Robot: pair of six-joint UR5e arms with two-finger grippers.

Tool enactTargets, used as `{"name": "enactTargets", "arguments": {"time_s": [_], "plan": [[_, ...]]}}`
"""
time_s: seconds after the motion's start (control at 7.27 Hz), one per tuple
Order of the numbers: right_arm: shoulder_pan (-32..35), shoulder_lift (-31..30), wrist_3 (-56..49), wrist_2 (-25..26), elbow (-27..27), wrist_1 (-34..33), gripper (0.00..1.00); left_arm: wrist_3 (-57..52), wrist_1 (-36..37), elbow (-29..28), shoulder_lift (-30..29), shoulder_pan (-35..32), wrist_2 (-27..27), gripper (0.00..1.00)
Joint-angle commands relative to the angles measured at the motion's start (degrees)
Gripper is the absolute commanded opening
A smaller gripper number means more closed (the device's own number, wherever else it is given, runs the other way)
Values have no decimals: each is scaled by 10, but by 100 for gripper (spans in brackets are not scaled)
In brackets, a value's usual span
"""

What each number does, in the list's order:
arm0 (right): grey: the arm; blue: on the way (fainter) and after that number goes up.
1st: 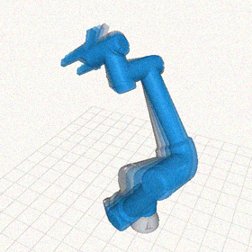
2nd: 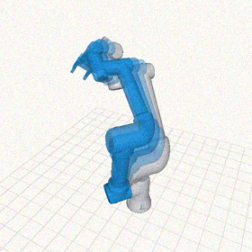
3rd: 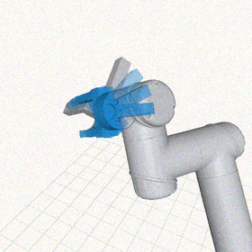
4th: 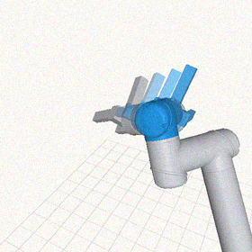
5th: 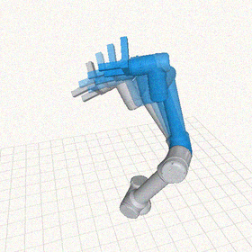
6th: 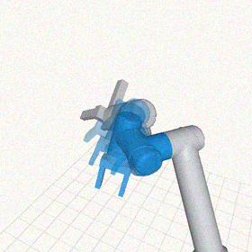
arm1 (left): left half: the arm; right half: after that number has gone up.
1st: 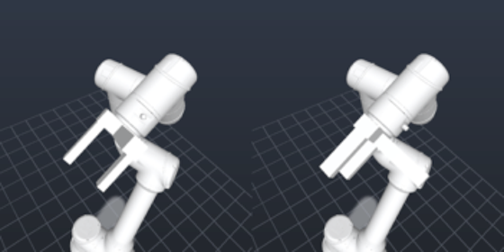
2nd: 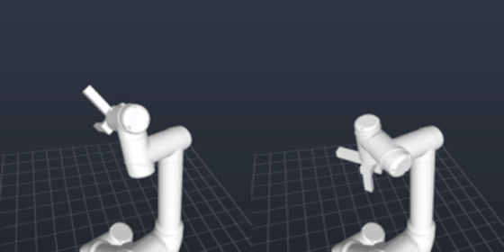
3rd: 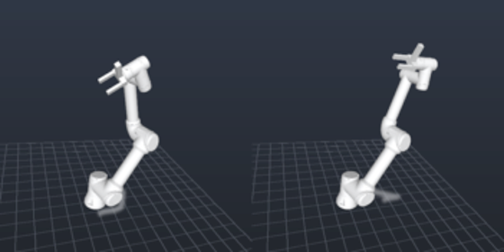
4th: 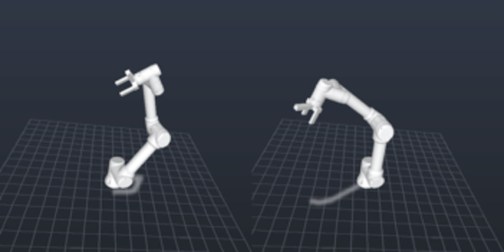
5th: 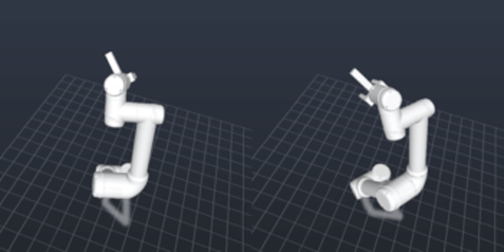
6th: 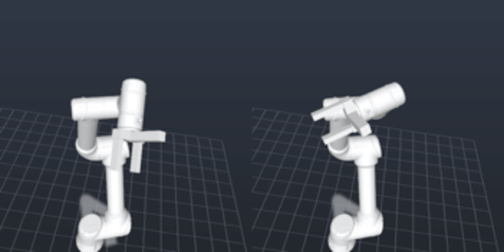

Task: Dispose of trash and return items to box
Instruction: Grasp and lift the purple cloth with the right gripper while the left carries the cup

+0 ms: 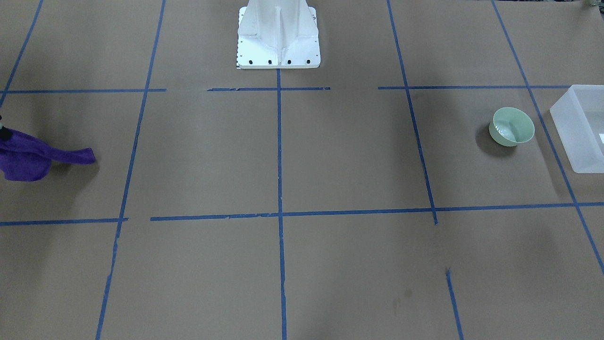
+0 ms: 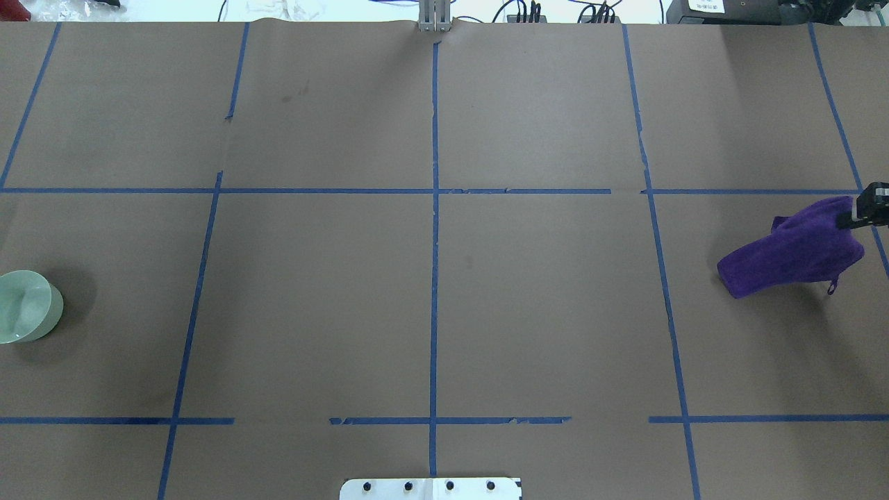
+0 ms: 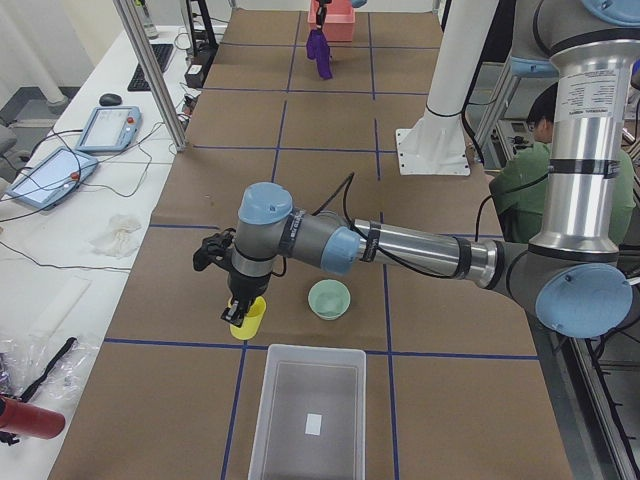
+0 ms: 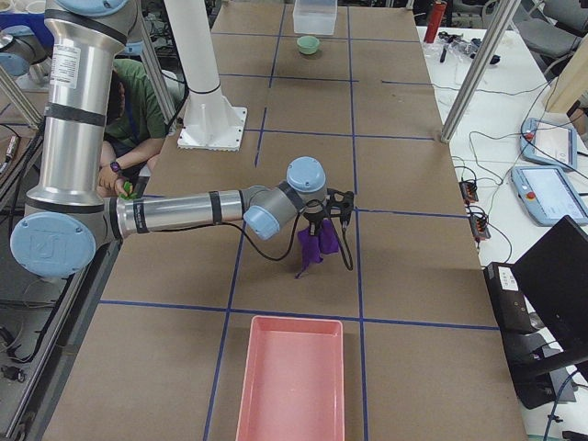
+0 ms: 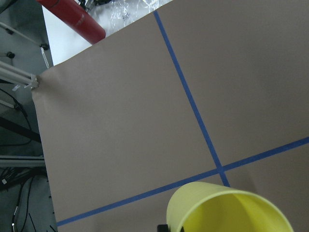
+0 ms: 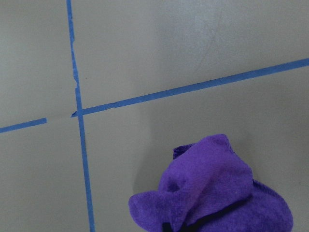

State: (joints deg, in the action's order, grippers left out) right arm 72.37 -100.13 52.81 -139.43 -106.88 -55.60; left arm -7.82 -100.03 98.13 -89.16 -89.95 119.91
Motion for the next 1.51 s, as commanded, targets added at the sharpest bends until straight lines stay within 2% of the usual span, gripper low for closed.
{"name": "enactTargets", "arguments": {"time_s": [0.0, 0.14, 0.41, 0.69, 0.83, 0.96, 1.38], "plan": [[43, -9, -1, -23, -27, 0, 0, 2, 2, -35, 32, -1, 69, 0], [60, -15, -11, -23, -36, 0, 0, 2, 2, -42, 58, -3, 83, 0], [100, -17, -57, -27, -42, -21, 0, -3, -5, -89, 65, -4, 92, 0], [151, -10, -227, -26, -106, -213, 0, -3, -24, -127, 69, -4, 92, 0], [181, 11, -307, -26, -119, -300, 0, -3, -53, -154, 69, -3, 94, 0], [197, 19, -350, -25, -118, -344, 0, -3, -68, -172, 68, -3, 124, 0], [237, 16, -460, -23, -108, -395, 0, -3, -69, -175, 67, -1, 160, 0]]}}
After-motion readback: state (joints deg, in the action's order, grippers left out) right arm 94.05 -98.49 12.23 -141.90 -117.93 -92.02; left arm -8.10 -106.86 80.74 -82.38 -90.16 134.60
